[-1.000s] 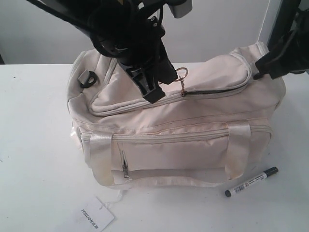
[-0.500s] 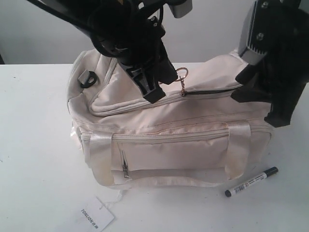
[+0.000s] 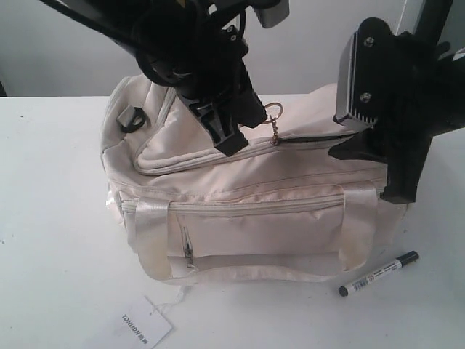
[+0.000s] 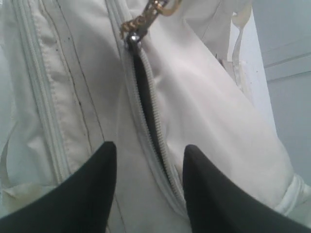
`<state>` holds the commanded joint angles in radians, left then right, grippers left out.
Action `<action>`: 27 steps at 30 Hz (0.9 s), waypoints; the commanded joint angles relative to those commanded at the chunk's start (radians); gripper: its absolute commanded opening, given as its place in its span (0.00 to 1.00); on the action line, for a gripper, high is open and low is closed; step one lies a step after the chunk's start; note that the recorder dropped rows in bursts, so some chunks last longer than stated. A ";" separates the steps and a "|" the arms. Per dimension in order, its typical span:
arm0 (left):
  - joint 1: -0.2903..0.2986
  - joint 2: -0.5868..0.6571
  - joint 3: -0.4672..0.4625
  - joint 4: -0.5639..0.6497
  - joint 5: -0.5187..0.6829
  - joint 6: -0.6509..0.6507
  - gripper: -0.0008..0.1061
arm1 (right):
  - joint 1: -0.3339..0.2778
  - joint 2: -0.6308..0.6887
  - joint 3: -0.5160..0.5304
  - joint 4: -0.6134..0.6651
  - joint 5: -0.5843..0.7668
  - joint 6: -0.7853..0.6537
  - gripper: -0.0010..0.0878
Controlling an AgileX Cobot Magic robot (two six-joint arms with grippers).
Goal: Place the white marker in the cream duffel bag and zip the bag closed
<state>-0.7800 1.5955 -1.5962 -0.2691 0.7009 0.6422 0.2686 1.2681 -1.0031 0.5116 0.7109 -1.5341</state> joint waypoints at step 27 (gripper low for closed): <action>0.000 0.000 0.000 -0.045 0.008 0.000 0.01 | 0.052 0.051 0.050 0.110 -0.133 -0.007 0.37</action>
<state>-0.7800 1.5955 -1.5962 -0.3139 0.7090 0.6422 0.3201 1.3189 -0.9530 0.6219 0.5783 -1.5409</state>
